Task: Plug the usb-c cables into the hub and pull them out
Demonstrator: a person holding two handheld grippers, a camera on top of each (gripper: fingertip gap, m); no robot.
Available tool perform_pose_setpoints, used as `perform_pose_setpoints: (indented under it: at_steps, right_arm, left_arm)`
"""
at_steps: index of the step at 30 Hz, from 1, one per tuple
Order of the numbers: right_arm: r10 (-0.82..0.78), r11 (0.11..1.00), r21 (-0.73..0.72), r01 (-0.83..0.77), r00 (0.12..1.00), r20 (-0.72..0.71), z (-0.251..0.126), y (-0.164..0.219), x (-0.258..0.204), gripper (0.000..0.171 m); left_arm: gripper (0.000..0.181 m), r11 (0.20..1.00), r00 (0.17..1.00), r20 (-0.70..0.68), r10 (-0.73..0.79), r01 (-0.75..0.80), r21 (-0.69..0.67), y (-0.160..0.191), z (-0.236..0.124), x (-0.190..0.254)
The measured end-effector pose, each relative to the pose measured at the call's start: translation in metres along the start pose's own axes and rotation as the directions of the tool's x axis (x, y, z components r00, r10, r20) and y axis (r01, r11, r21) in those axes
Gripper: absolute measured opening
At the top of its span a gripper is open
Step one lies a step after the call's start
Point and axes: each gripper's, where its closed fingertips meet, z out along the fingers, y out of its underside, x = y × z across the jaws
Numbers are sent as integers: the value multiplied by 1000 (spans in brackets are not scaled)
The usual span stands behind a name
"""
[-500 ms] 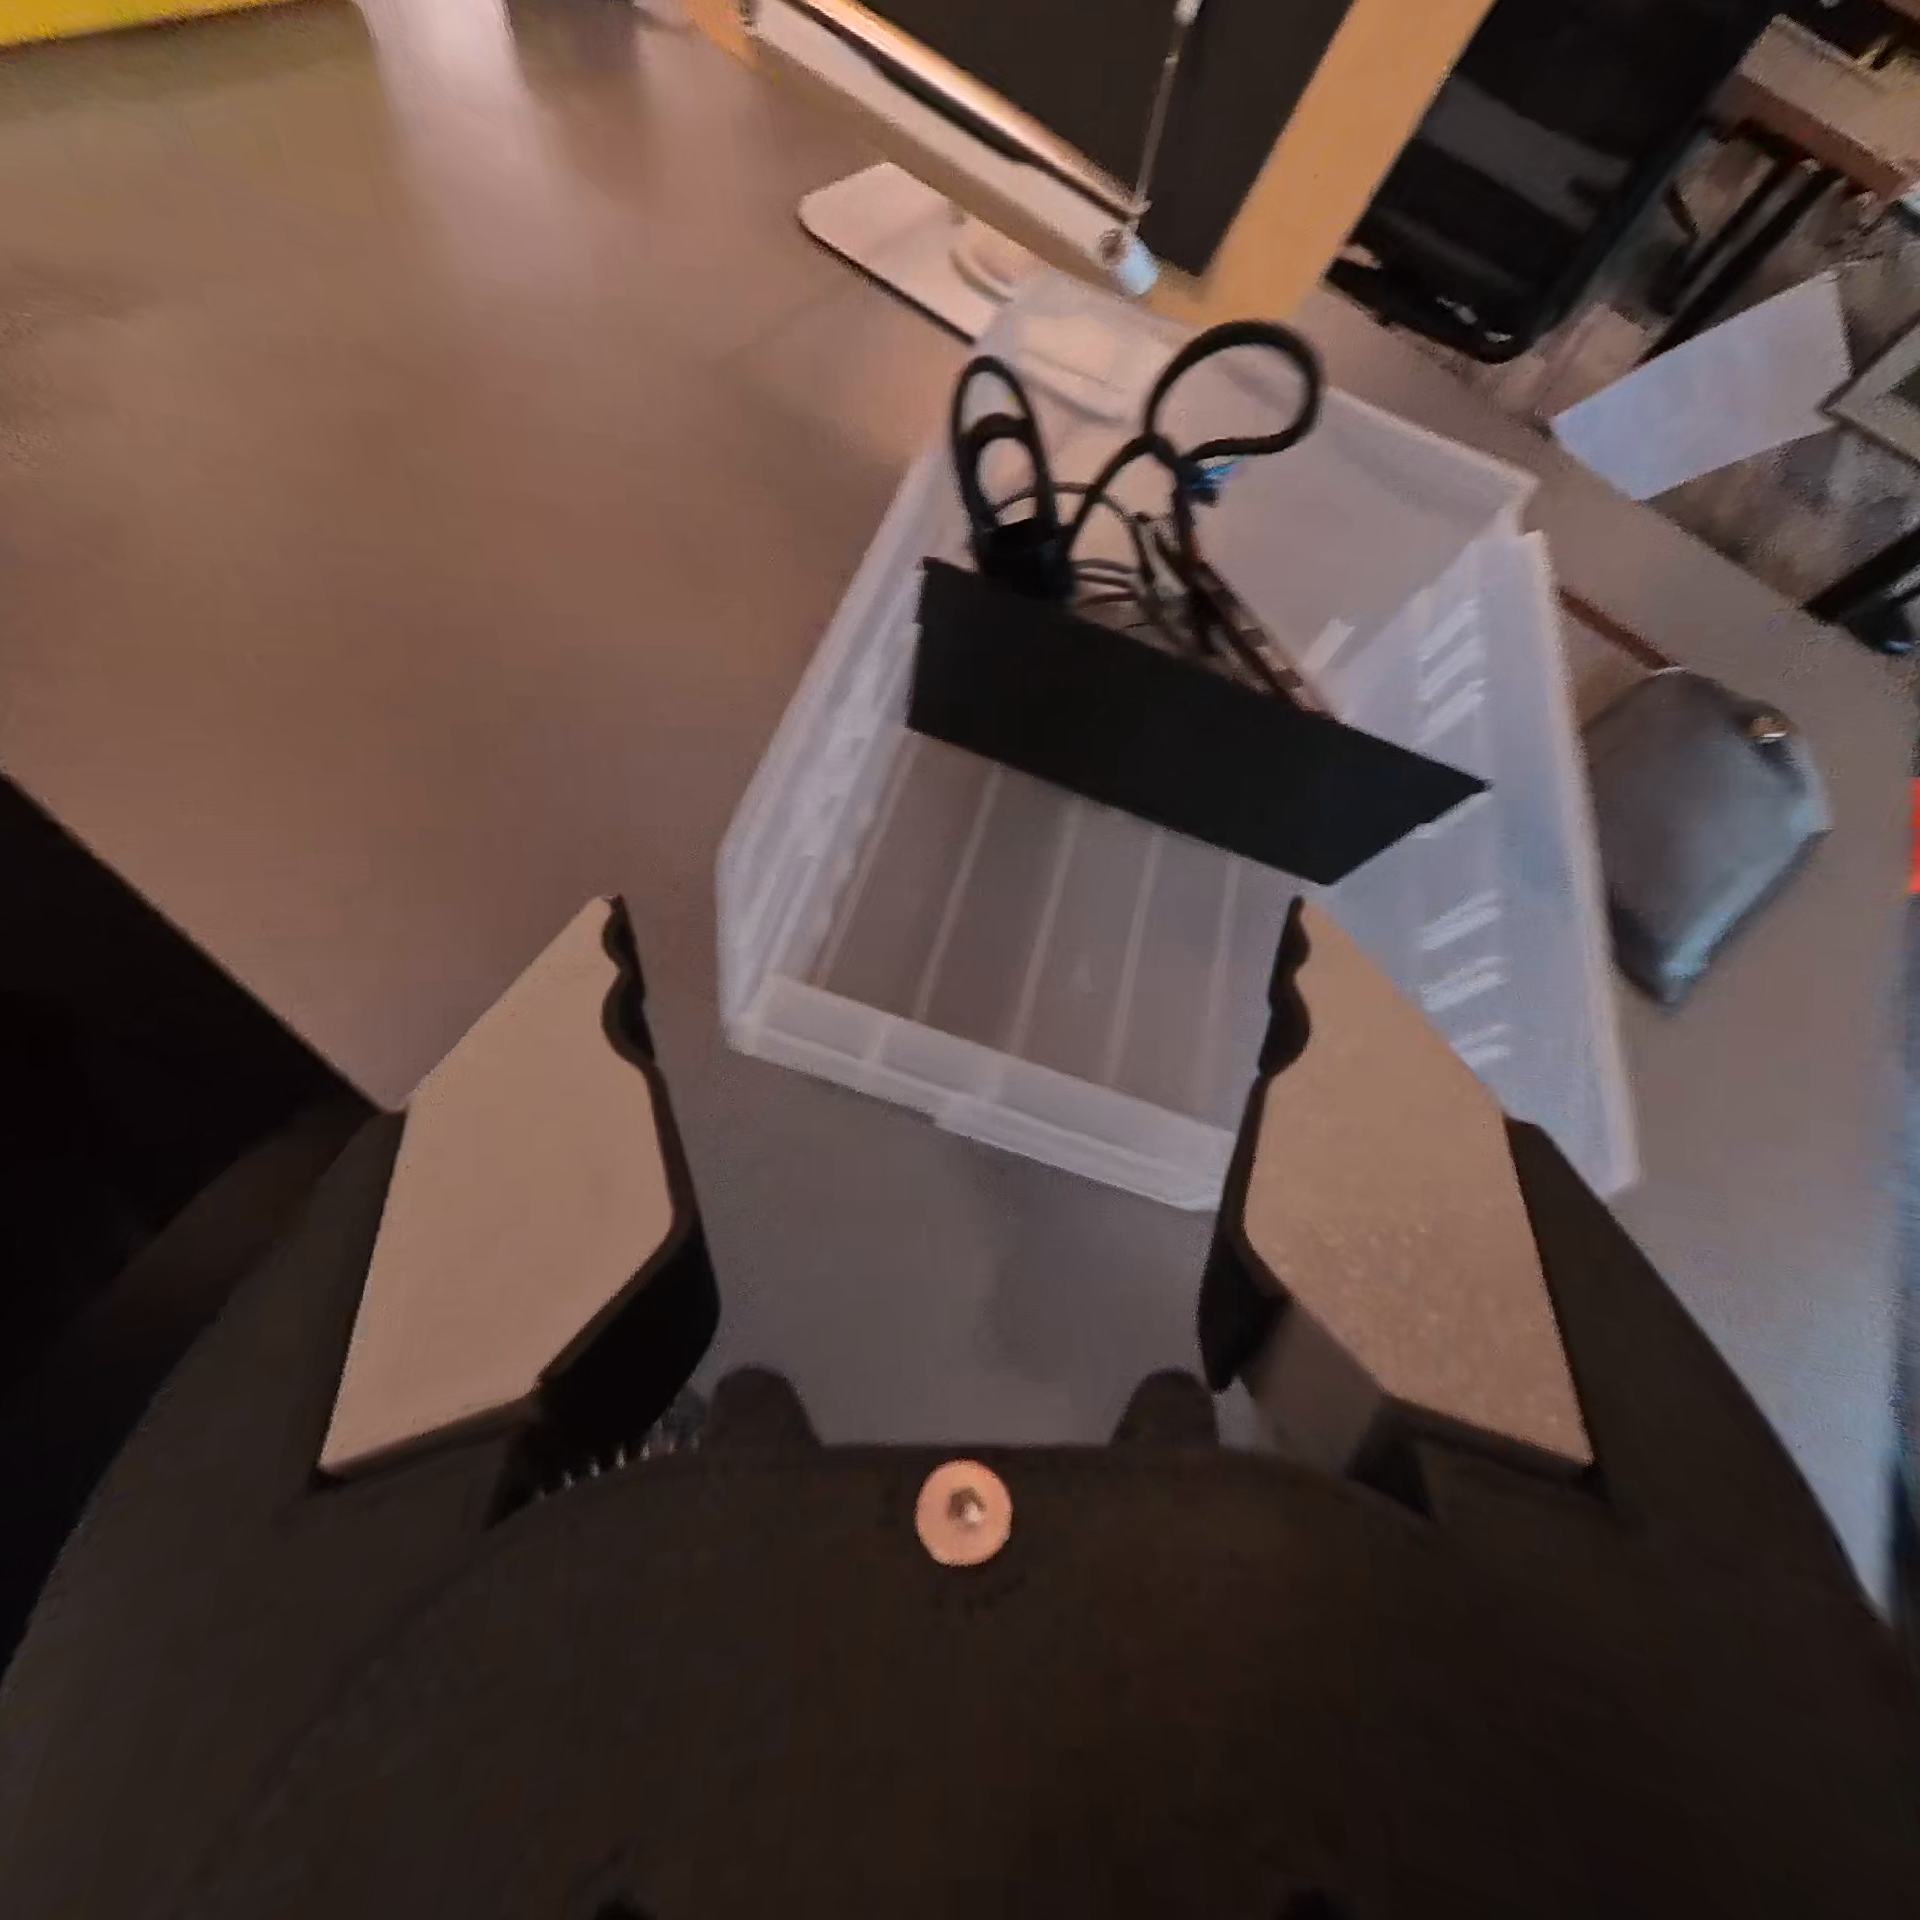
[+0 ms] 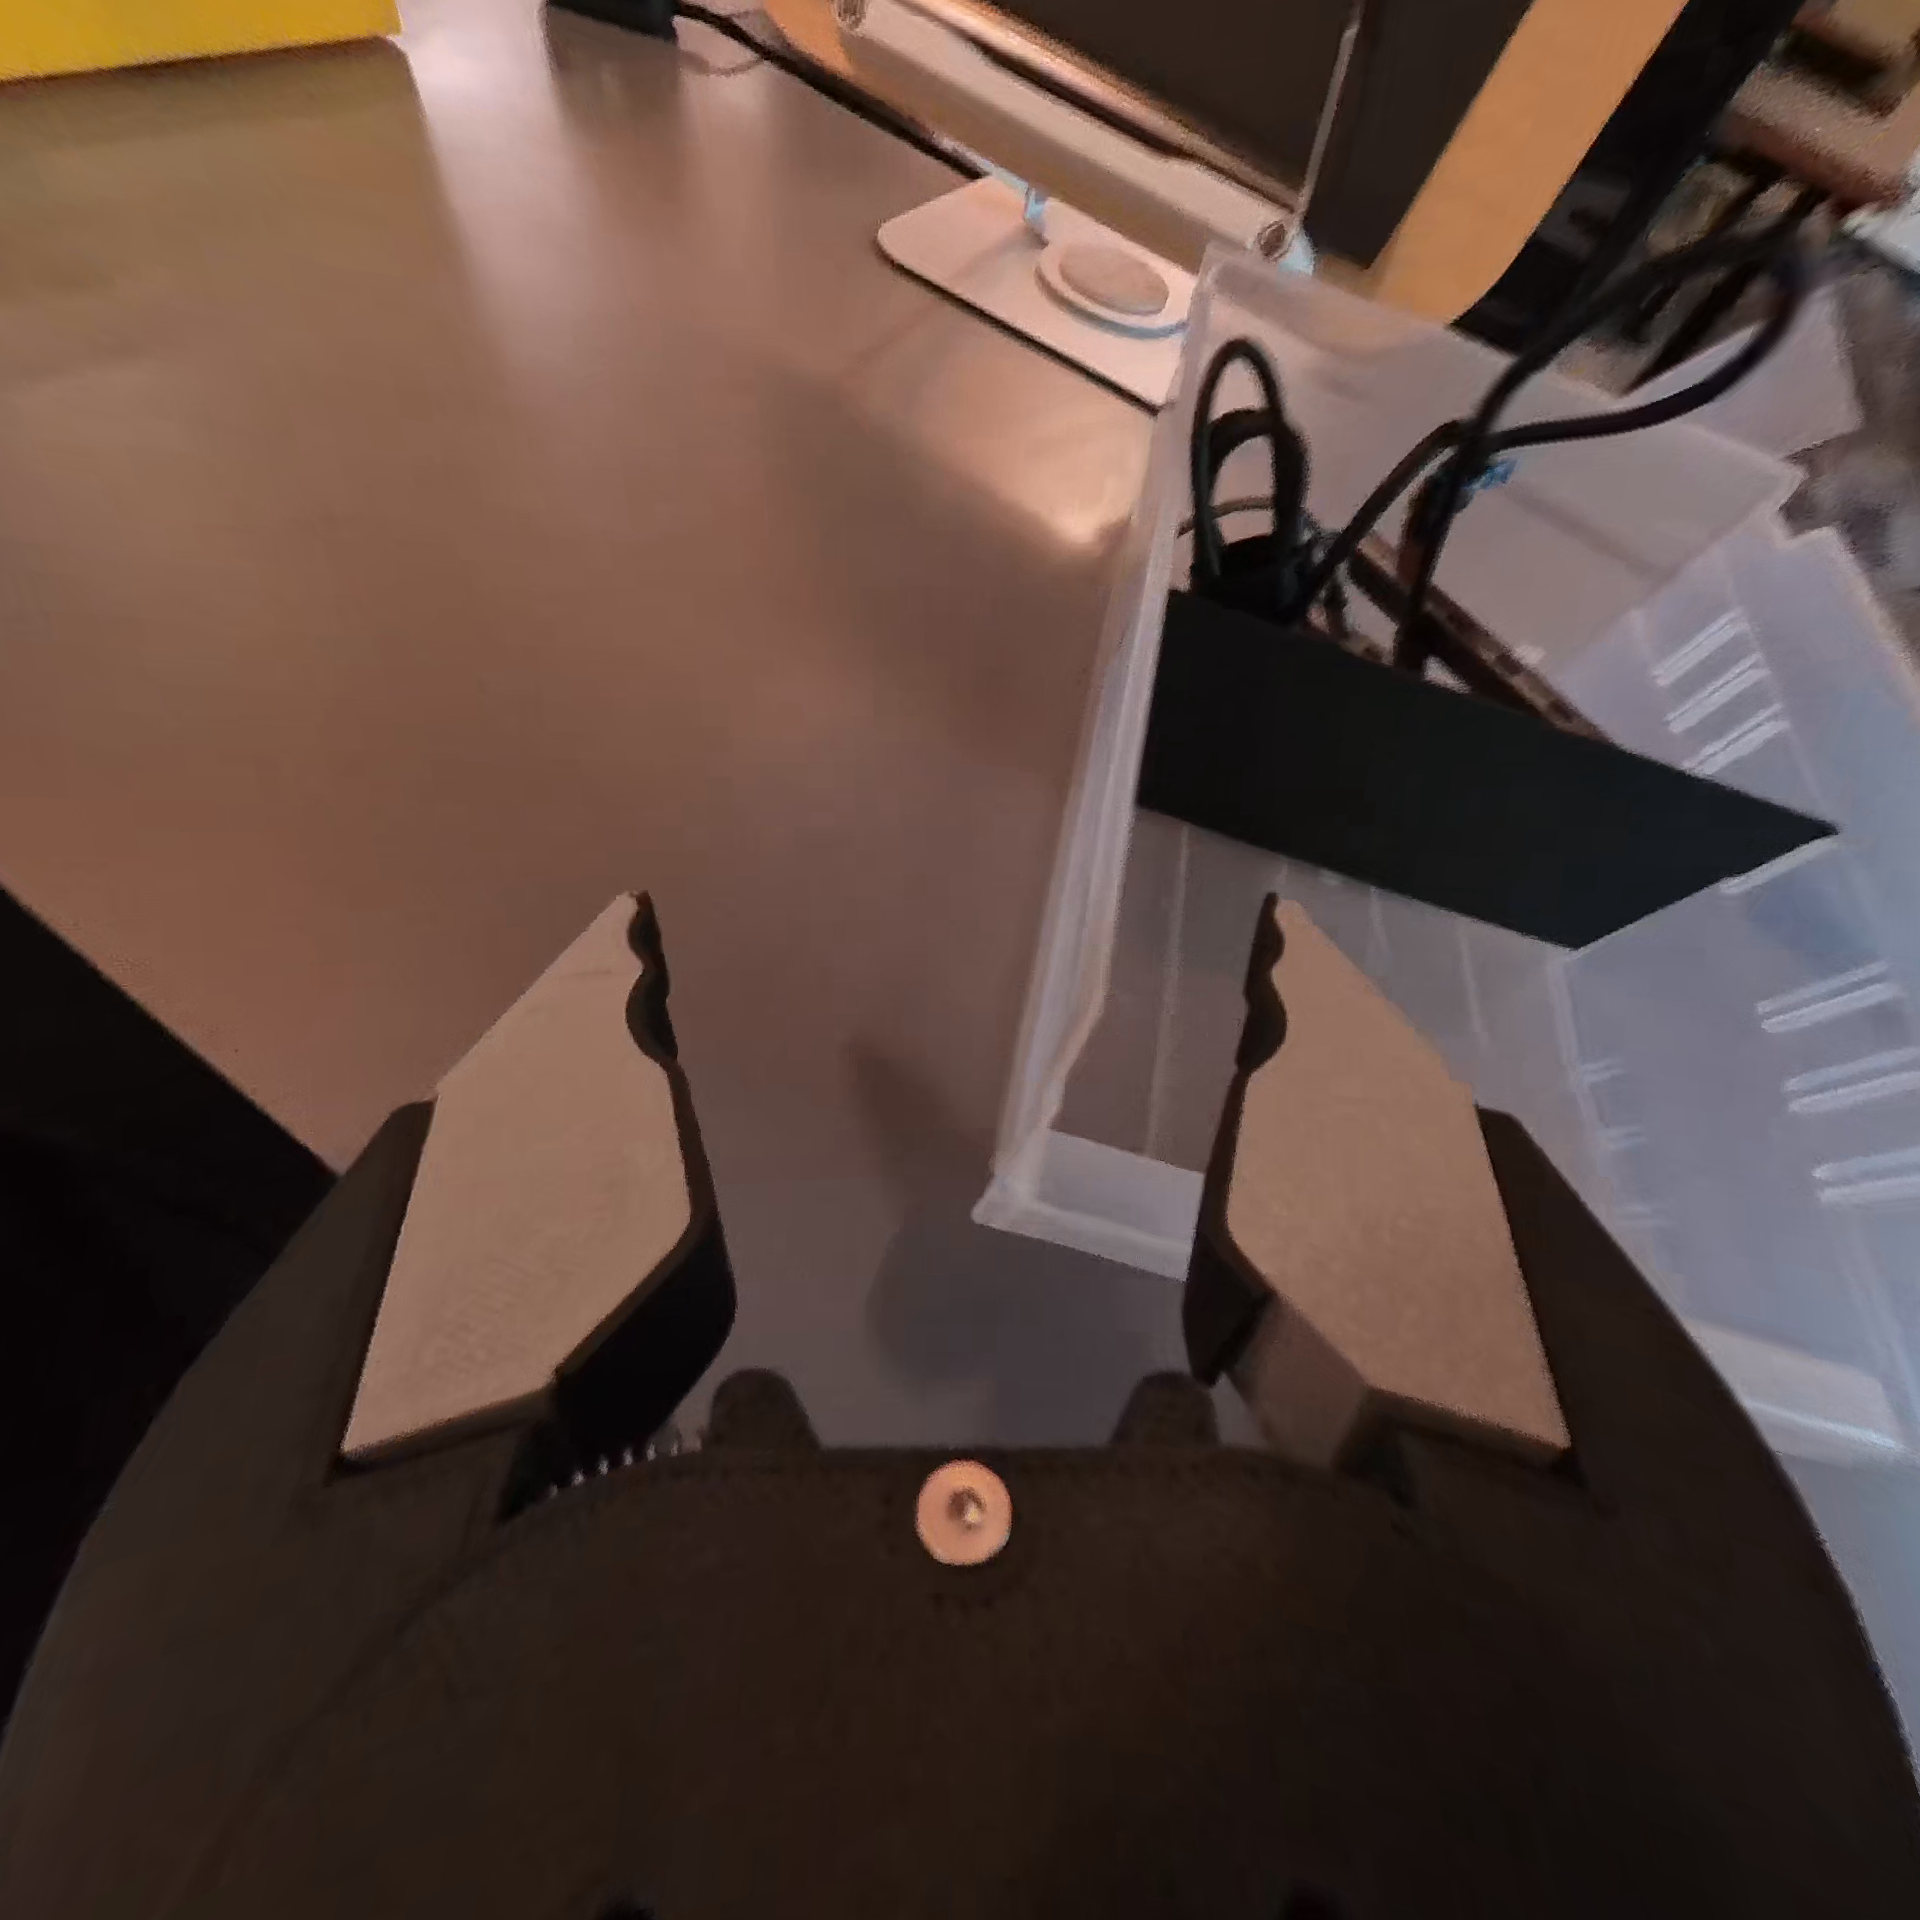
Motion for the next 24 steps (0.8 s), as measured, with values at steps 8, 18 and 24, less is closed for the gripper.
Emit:
perform_pose_setpoints:
  at_steps: [8, 18, 24]
  right_arm:
    - [69, 993, -88, -76, 995, -77, 8, 11, 28, 104]
    - [45, 981, -183, -58, 996, -73, 51, -10, -18, 18]
    - [37, 980, -196, -42, 999, -31, 93, -53, -109, 29]
  left_arm:
    - [50, 957, 900, 330, 284, -285, -48, 26, 12, -54]
    - [2, 947, 901, 298, 316, -319, -43, -10, 13, -77]
    - [1, 933, 881, 356, 312, -354, 58, -46, -33, -83]
